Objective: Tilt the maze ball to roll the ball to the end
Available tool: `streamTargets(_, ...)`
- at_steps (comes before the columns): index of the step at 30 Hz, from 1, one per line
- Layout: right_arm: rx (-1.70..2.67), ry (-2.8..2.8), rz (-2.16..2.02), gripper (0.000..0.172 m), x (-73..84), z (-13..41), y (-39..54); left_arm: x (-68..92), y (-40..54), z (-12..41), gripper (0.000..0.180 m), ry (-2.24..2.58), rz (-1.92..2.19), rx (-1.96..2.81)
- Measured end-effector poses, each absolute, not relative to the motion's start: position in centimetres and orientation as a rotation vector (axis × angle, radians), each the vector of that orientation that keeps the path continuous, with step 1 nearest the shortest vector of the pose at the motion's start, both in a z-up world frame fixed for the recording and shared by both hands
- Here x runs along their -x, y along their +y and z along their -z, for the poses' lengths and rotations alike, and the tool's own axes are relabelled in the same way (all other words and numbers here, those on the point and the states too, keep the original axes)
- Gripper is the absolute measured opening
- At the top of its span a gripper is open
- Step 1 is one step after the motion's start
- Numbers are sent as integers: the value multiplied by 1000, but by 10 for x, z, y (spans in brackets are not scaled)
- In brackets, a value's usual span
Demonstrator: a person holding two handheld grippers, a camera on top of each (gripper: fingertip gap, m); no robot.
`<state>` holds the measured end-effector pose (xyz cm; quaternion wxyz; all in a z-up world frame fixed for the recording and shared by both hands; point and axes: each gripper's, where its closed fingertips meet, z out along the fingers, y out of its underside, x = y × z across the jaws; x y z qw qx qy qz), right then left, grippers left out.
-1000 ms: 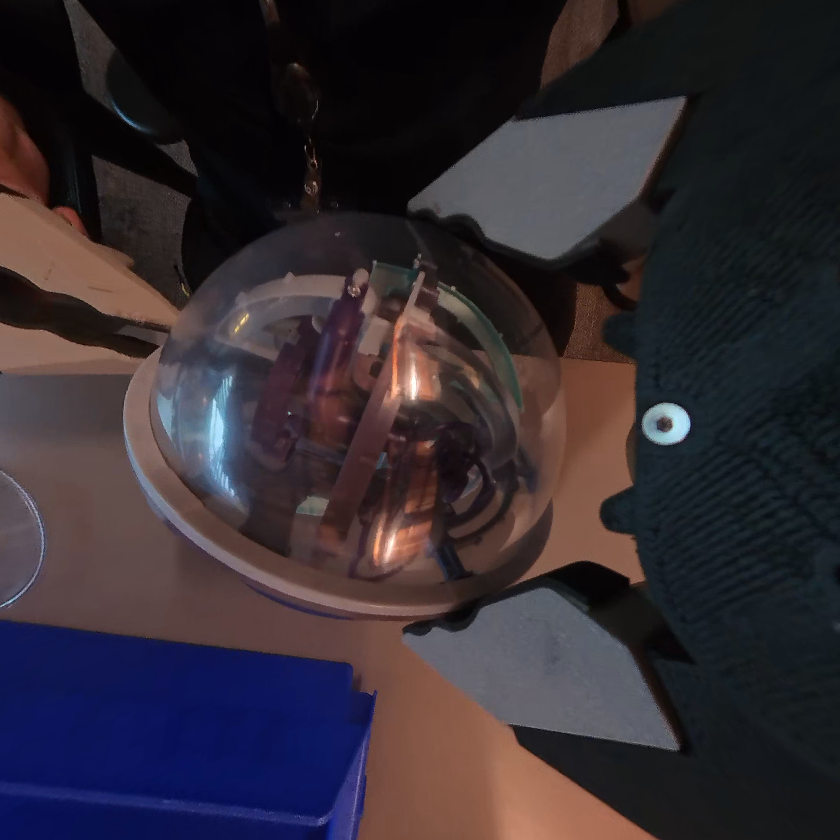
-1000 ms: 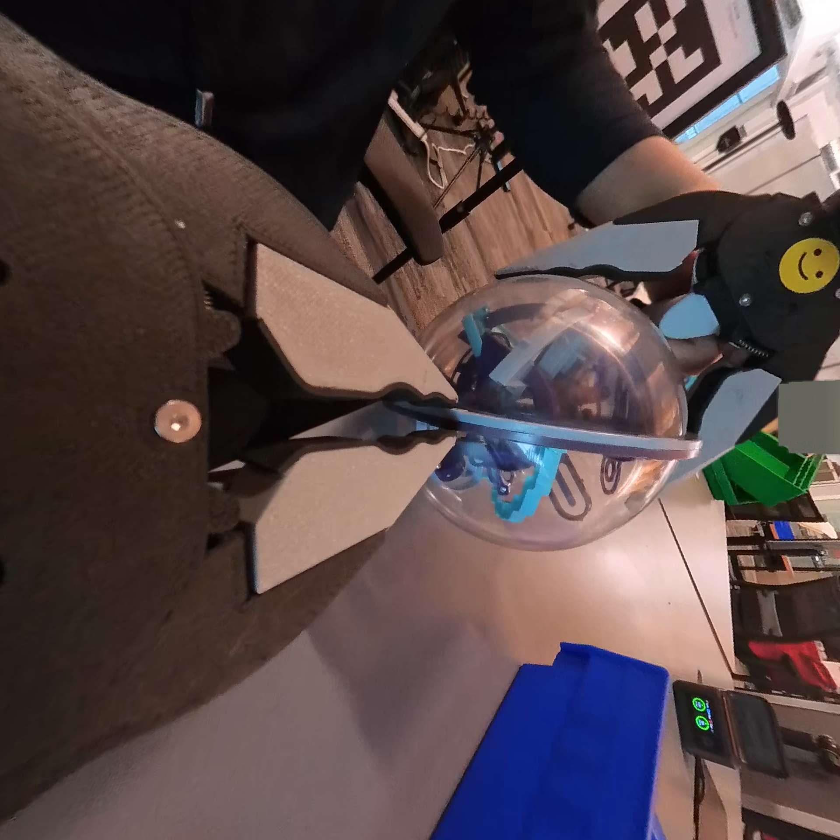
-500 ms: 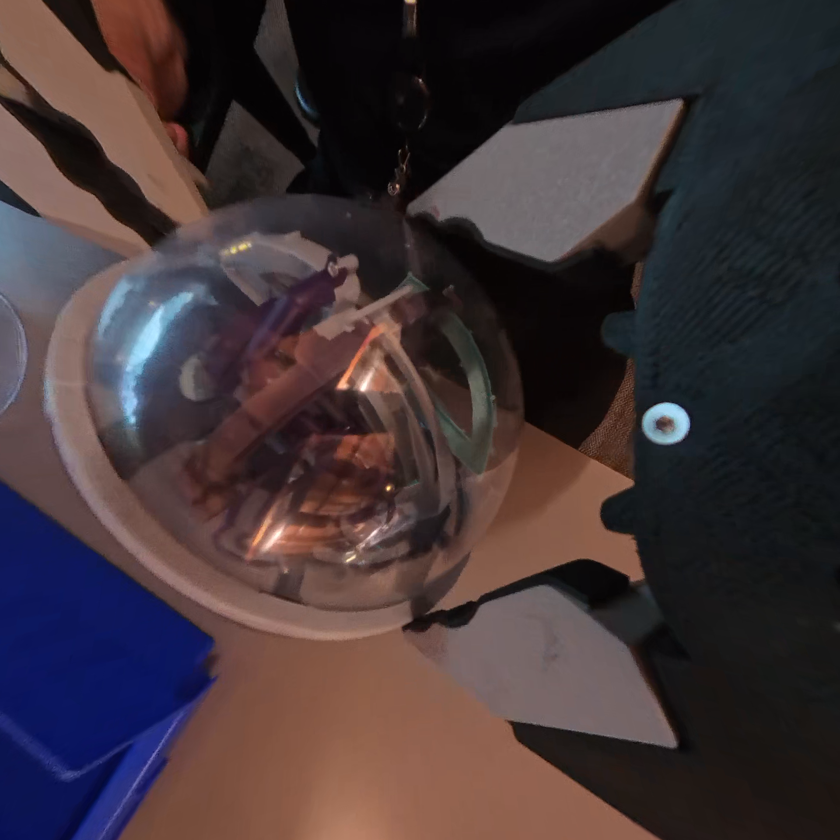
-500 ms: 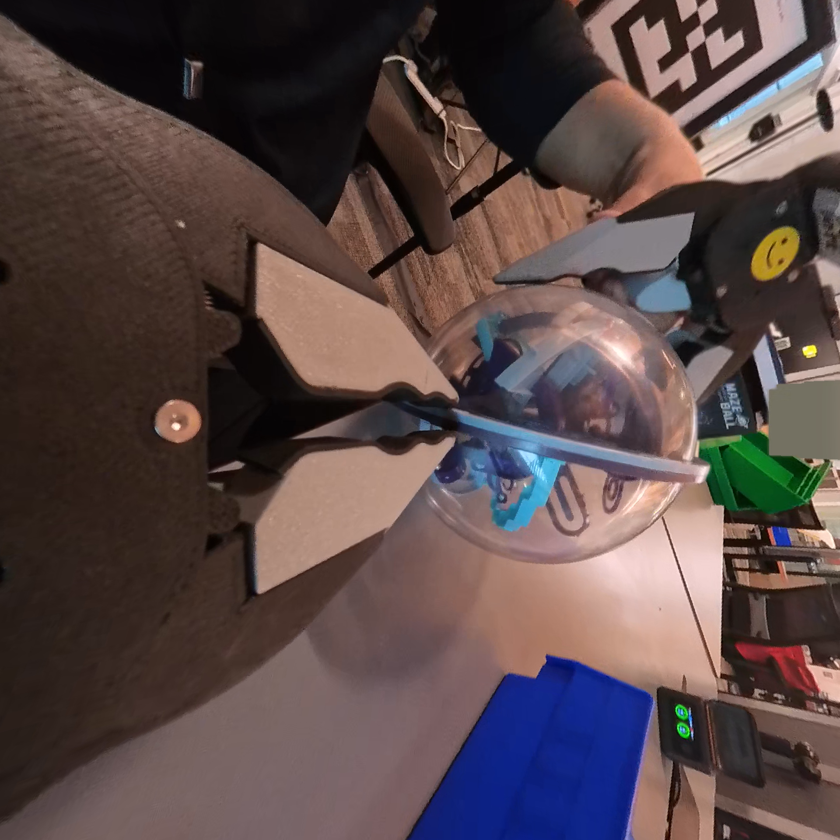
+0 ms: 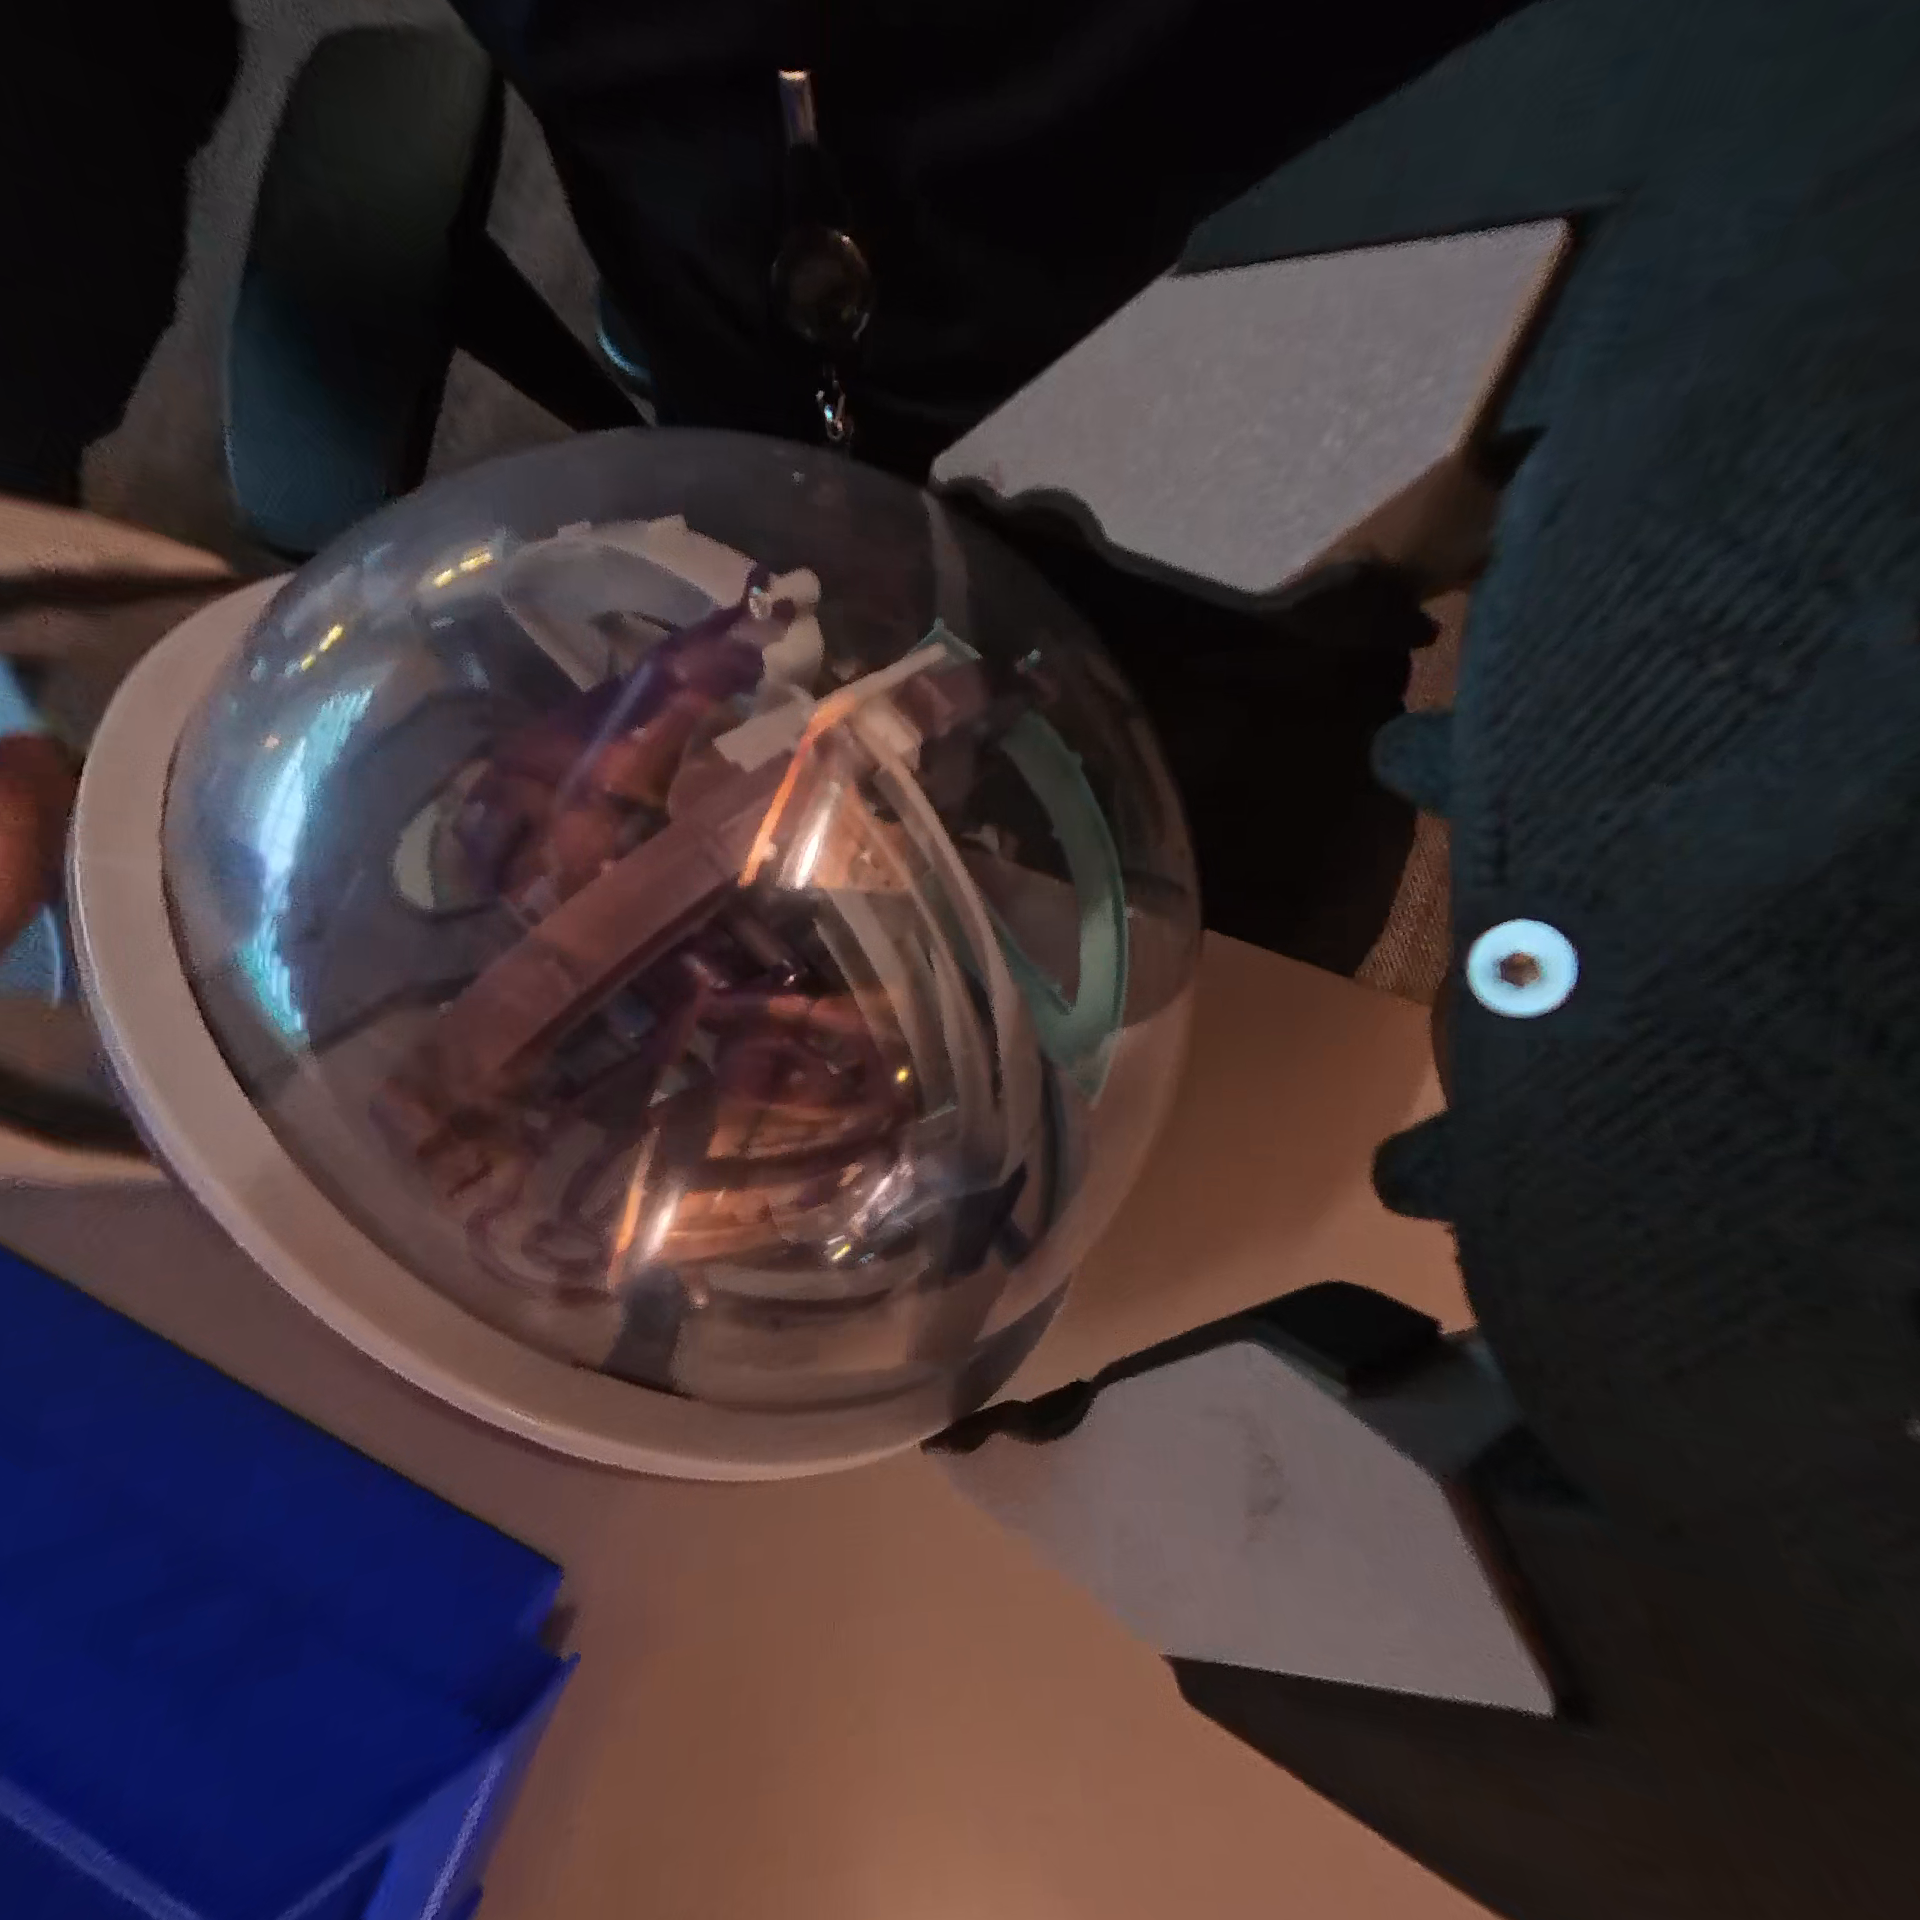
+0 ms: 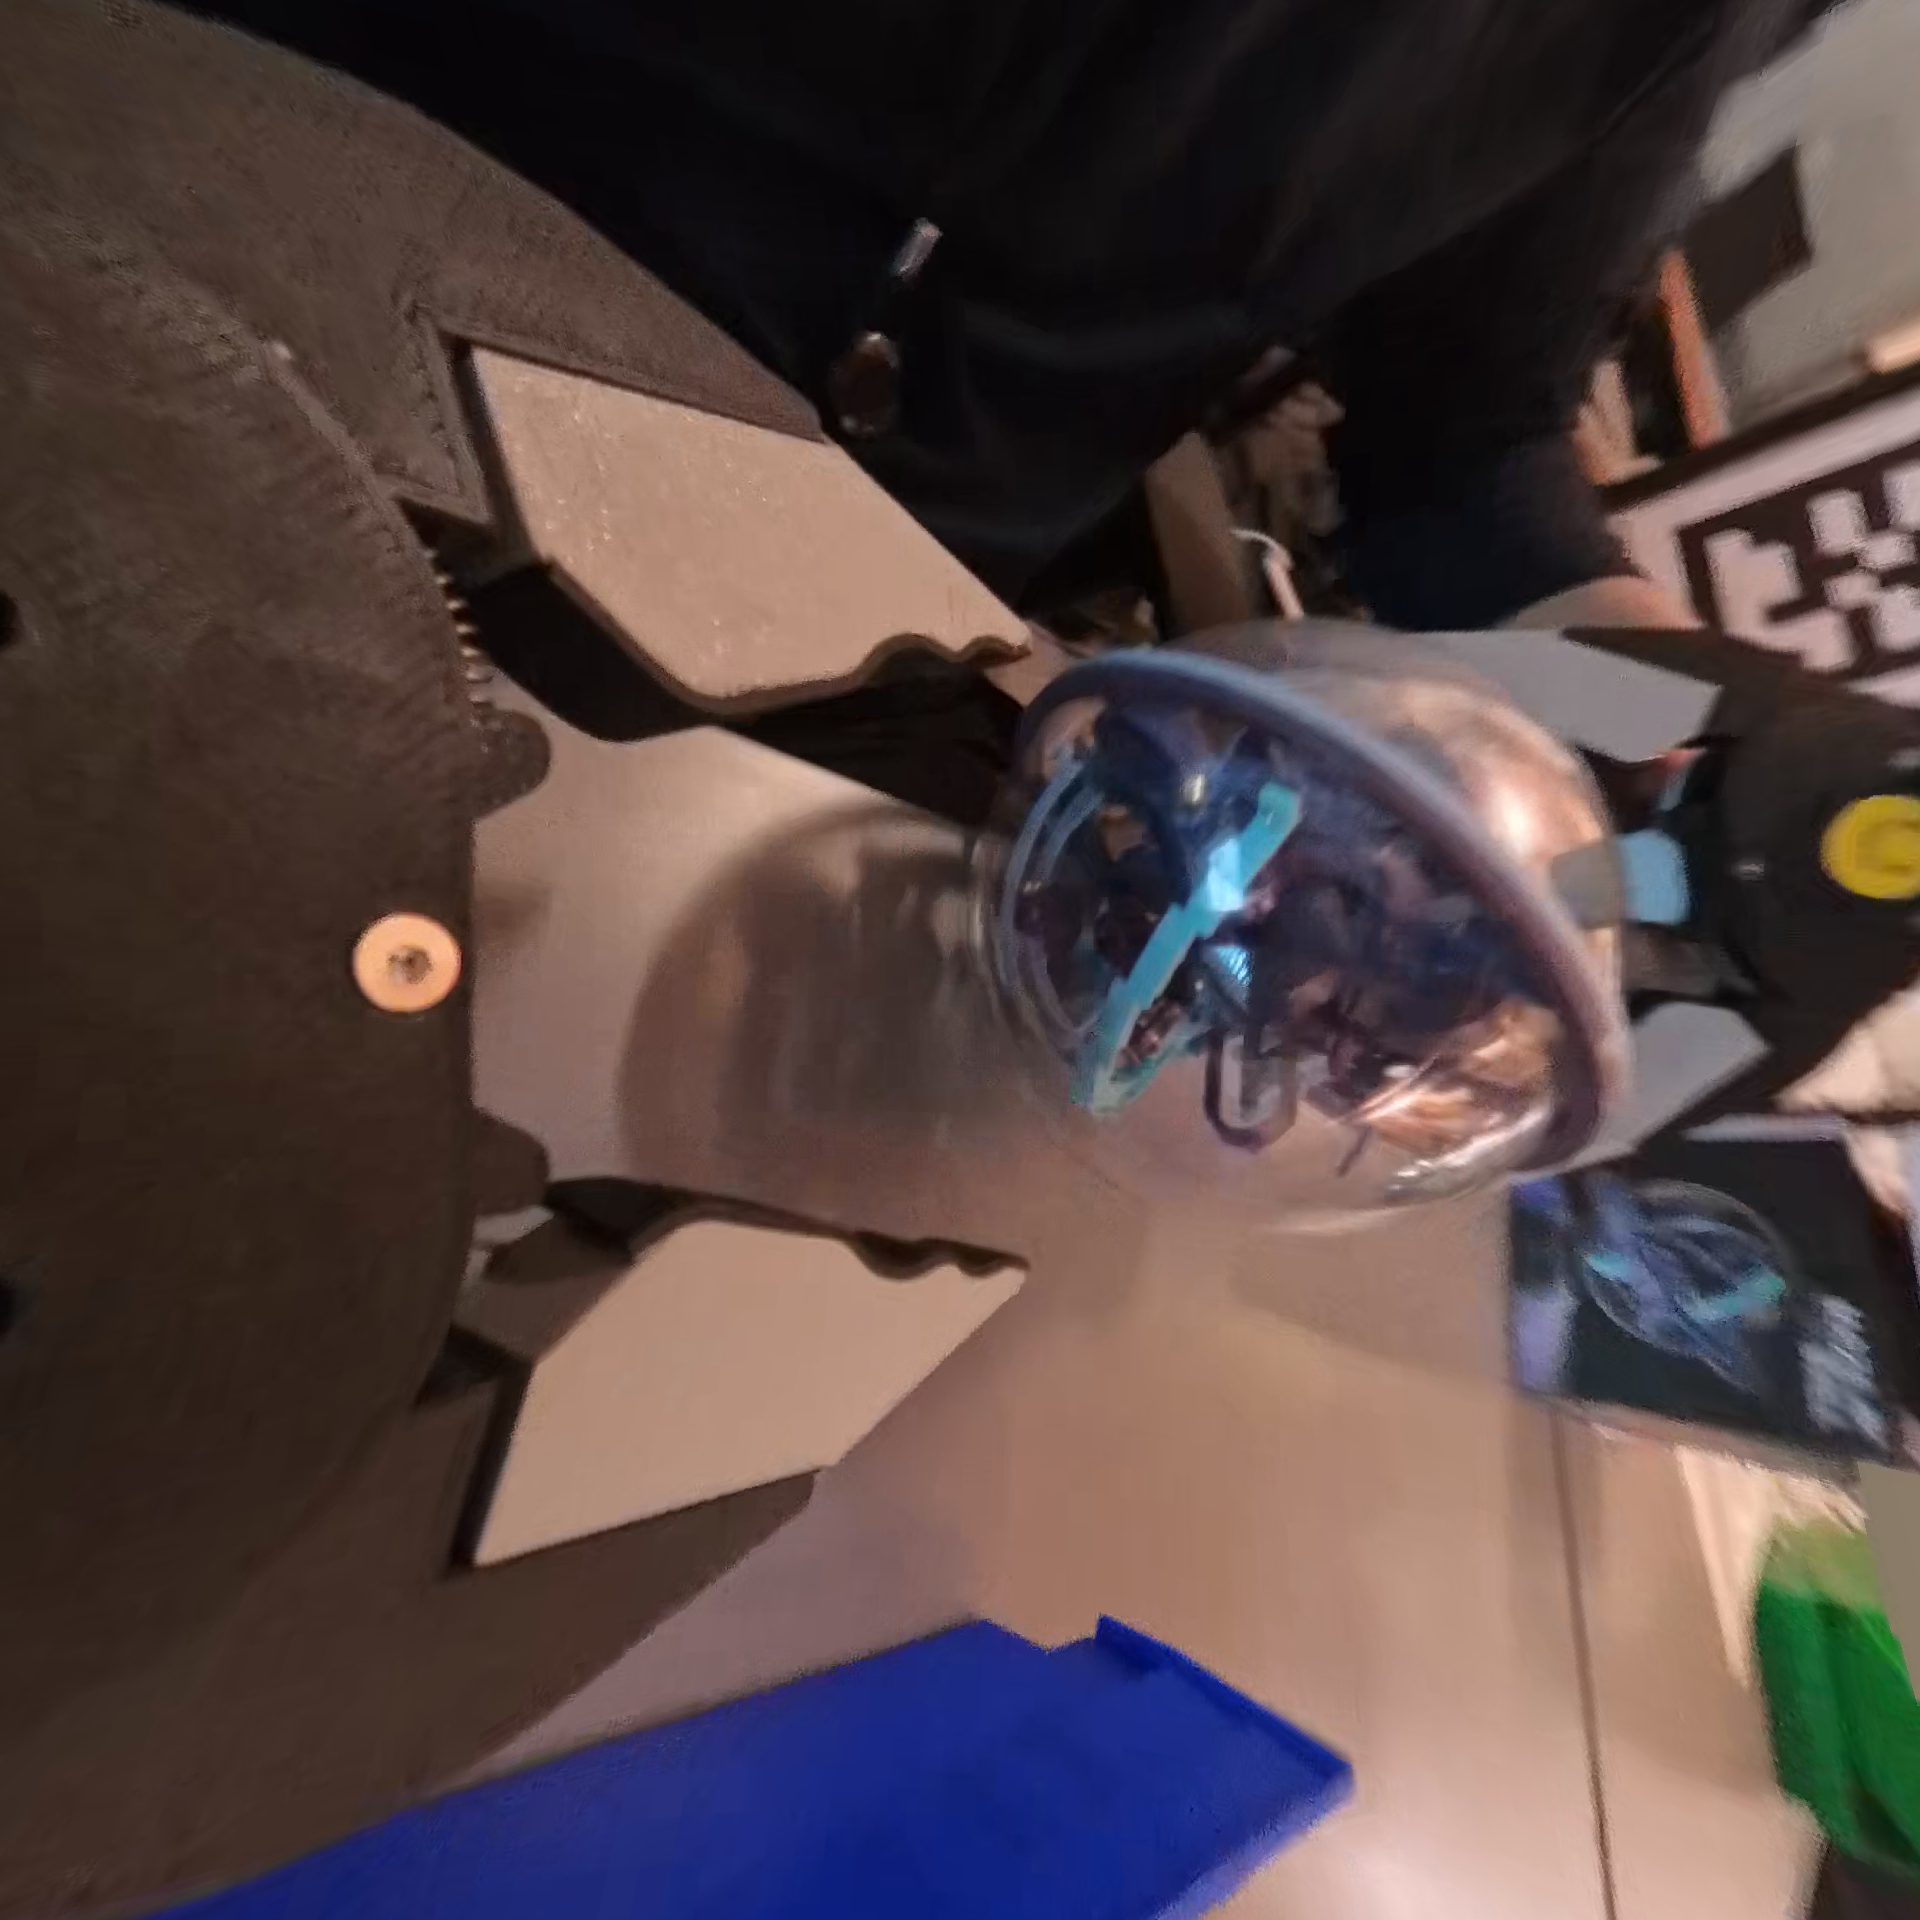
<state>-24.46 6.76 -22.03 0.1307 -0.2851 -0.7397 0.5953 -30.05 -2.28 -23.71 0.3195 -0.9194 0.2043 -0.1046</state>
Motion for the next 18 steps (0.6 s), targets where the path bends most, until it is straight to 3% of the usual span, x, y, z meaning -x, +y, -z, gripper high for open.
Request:
streamTargets(1,797,-2206,-1725,107,253,227,66,300,-22,237,159,575,270,2415)
streamTargets(5,743,-2385,-1849,110,269,239,38,301,-17,236,159,733,274,2387)
streamTargets(12,779,-2403,-1749,131,278,252,20,307,-8,233,159,880,293,2263)
streamTargets(18,777,-2376,-1698,131,279,253,22,309,-6,234,159,855,305,2230)
